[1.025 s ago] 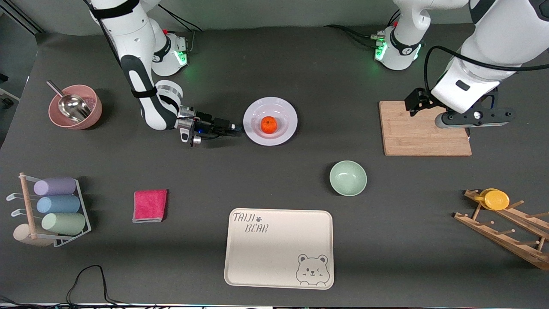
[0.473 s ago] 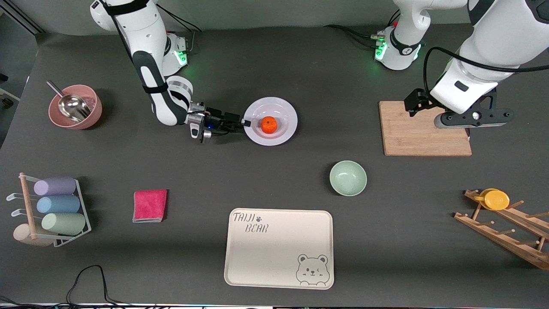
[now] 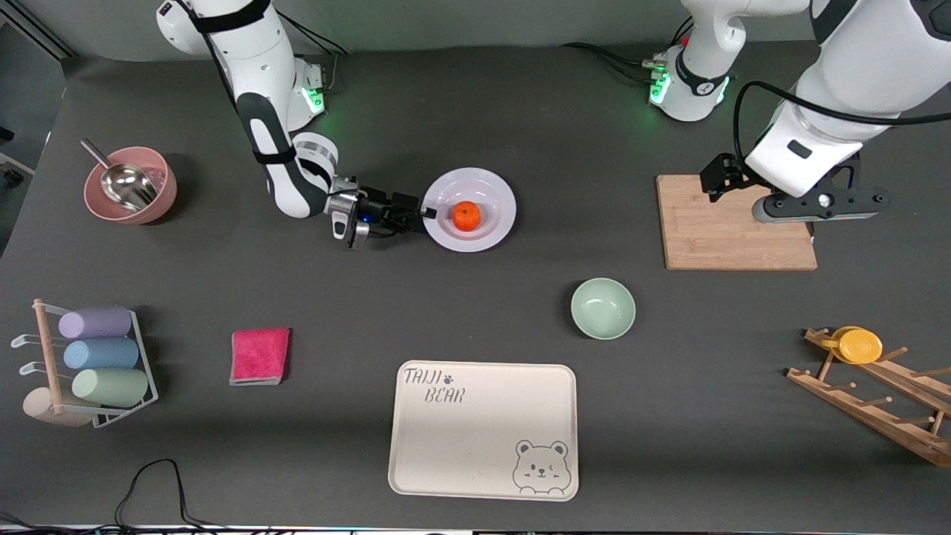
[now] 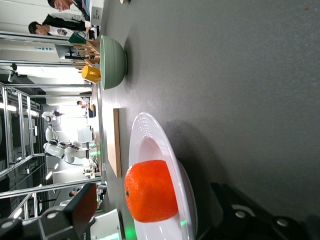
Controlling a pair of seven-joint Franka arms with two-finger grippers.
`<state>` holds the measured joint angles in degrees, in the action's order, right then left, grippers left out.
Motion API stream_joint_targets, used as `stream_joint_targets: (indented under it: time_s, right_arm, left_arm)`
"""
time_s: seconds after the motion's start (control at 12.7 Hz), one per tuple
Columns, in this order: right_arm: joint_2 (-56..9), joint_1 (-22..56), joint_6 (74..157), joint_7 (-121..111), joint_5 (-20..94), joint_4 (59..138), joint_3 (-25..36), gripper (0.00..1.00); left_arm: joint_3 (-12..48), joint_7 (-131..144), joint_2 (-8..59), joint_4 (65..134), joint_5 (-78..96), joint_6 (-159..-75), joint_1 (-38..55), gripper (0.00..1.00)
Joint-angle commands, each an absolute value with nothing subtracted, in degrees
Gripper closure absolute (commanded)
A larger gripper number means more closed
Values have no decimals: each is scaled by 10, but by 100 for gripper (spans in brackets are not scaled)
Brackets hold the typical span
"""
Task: Place orange and plate with both arms
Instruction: 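Move the right gripper to the rim of the white plate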
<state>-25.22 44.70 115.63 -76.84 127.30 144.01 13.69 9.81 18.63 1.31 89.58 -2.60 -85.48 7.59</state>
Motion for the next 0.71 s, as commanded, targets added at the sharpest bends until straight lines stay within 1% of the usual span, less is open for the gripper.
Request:
stream_joint_targets:
  time_s: [0.0,0.08,0.24,0.32,0.63]
  right_arm:
    - [-269,461,1143,-792,1308,1438,139,2]
    - [-270,468,1139,-795,1319,1438,139,2]
    - [-277,475,1138,-804,1332,1438,138,6]
    - [-277,475,1138,-805,1332,1438,138,12]
    - [-289,475,1138,-858,1332,1439,136,51]
  left_arm:
    - [101,178,-7,917,-18,-866,69,0]
    - [101,178,-7,917,-18,-866,69,0]
    - [101,178,-7,917,-18,-867,70,0]
    - [101,178,-7,917,-18,-868,70,0]
    - [101,178,-7,917,-18,-868,69,0]
